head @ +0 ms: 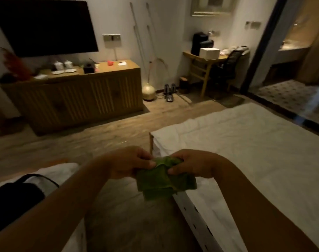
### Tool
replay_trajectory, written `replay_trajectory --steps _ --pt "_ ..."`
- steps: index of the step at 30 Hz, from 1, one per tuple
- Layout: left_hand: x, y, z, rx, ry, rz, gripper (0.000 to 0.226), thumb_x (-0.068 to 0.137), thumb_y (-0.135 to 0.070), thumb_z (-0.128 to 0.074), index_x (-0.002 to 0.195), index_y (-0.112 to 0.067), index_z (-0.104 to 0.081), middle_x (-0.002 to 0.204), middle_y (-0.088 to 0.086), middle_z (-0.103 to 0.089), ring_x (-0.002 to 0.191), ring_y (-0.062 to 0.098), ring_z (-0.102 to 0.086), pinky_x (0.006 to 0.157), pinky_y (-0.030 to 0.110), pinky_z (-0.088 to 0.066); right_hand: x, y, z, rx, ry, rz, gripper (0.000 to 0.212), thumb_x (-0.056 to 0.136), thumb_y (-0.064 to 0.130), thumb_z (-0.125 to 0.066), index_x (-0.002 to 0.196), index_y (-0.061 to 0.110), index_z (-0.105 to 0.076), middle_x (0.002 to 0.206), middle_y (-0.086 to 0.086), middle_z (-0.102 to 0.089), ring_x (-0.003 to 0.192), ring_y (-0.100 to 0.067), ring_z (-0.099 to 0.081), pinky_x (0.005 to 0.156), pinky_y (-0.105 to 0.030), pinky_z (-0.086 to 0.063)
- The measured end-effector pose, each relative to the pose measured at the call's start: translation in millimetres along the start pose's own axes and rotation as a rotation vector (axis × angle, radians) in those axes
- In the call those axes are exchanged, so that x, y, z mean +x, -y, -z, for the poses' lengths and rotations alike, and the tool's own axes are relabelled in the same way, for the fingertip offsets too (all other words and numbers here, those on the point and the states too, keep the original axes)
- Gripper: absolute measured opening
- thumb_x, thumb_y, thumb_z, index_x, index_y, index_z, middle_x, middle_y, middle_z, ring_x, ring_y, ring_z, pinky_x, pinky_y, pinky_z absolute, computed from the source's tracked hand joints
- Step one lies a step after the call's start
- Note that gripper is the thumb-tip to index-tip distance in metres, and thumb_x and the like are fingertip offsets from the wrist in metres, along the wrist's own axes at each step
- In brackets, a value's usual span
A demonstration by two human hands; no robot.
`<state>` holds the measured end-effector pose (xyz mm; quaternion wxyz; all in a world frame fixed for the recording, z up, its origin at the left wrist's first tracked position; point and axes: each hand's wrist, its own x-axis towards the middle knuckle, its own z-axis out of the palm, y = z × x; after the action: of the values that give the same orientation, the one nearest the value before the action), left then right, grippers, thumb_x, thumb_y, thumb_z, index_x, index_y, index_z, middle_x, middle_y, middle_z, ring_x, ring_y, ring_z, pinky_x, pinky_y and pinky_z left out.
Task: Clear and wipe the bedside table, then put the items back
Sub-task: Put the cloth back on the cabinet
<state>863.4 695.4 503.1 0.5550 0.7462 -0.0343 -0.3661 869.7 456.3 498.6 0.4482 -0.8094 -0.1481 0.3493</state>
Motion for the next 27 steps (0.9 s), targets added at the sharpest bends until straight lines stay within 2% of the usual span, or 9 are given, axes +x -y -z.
replay_trajectory --steps 2,5,7,10,12,15,19,24,27 --pt "-10.4 -9.9 48.3 0.104 -0.061 0.017 0.026 0.085 -0.012 -0.068 0.110 -0.006 -0.069 0.109 0.015 -0.071 0.103 0.027 -0.067 0.092 0.041 -0.055 43.6 34.0 3.5 -0.035 0.076 -0.008 0.024 0.086 0.016 -0.071 0.109 0.015 -0.069 0.106 -0.008 -0.072 0.099 -0.024 -0.070 0.083 -0.033 -0.058" --pt "-13.5 -27.3 113.0 0.252 -0.148 0.005 0.019 0.085 -0.015 -0.070 0.104 -0.014 -0.071 0.102 0.007 -0.074 0.097 0.020 -0.070 0.088 0.037 -0.057 106.7 82.3 20.0 -0.105 0.197 -0.019 0.027 0.083 0.018 -0.074 0.109 0.020 -0.068 0.110 -0.006 -0.072 0.102 -0.024 -0.069 0.083 -0.032 -0.059" --pt "-7.8 -39.3 156.2 0.309 -0.208 -0.018 0.017 0.085 -0.016 -0.070 0.102 -0.018 -0.071 0.101 0.003 -0.074 0.094 0.016 -0.070 0.081 0.030 -0.058 150.4 112.9 36.1 -0.091 0.265 -0.004 0.036 0.081 0.033 -0.074 0.113 0.020 -0.065 0.117 -0.008 -0.069 0.106 -0.025 -0.068 0.086 -0.035 -0.057" --pt "18.4 -53.1 219.3 0.350 -0.301 -0.036 0.019 0.087 -0.016 -0.068 0.106 -0.017 -0.068 0.103 0.003 -0.071 0.095 0.015 -0.067 0.077 0.026 -0.056 221.7 148.0 62.7 -0.092 0.275 0.010 0.044 0.077 0.051 -0.068 0.111 0.023 -0.066 0.109 -0.003 -0.073 0.100 -0.021 -0.070 0.080 -0.031 -0.057" --pt "46.7 -59.1 261.1 0.347 -0.350 -0.037 0.020 0.088 -0.014 -0.066 0.108 -0.013 -0.066 0.104 0.006 -0.069 0.096 0.018 -0.067 0.080 0.030 -0.058 275.9 162.8 84.1 -0.148 0.255 0.023 0.034 0.081 0.043 -0.069 0.109 0.024 -0.067 0.108 -0.003 -0.073 0.099 -0.021 -0.071 0.080 -0.032 -0.058" --pt "95.4 -69.0 326.0 0.371 -0.372 -0.043 0.019 0.089 -0.011 -0.064 0.108 -0.011 -0.064 0.106 0.008 -0.067 0.094 0.019 -0.067 0.074 0.027 -0.058 362.7 181.4 124.5 -0.278 0.229 0.059 0.017 0.089 0.028 -0.066 0.106 0.029 -0.067 0.109 -0.002 -0.072 0.099 -0.020 -0.070 0.087 -0.037 -0.057" --pt "157.9 -88.9 417.3 0.490 -0.416 -0.047 0.022 0.089 -0.009 -0.062 0.109 -0.018 -0.059 0.107 0.003 -0.063 0.097 0.017 -0.064 0.073 0.024 -0.054 472.0 216.4 184.3 -0.424 0.273 0.140 0.017 0.091 0.018 -0.064 0.102 0.030 -0.066 0.107 -0.001 -0.070 0.100 -0.019 -0.068 0.089 -0.039 -0.056" --pt "230.1 -116.7 530.1 0.556 -0.465 -0.010 0.024 0.090 -0.008 -0.061 0.106 -0.024 -0.053 0.105 0.000 -0.060 0.095 0.016 -0.062 0.071 0.025 -0.053 601.0 263.5 251.8 -0.604 0.299 0.201 0.017 0.093 0.015 -0.060 0.102 0.028 -0.064 0.107 -0.001 -0.068 0.102 -0.021 -0.065 0.089 -0.039 -0.054" --pt "269.4 -124.3 594.1 0.568 -0.511 -0.023 0.025 0.091 -0.008 -0.059 0.114 -0.019 -0.058 0.107 0.001 -0.061 0.096 0.014 -0.061 0.077 0.027 -0.053 673.0 279.2 282.8 -0.638 0.286 0.233 0.018 0.093 0.014 -0.058 0.109 0.020 -0.065 0.107 -0.004 -0.067 0.103 -0.023 -0.064 0.091 -0.041 -0.053"
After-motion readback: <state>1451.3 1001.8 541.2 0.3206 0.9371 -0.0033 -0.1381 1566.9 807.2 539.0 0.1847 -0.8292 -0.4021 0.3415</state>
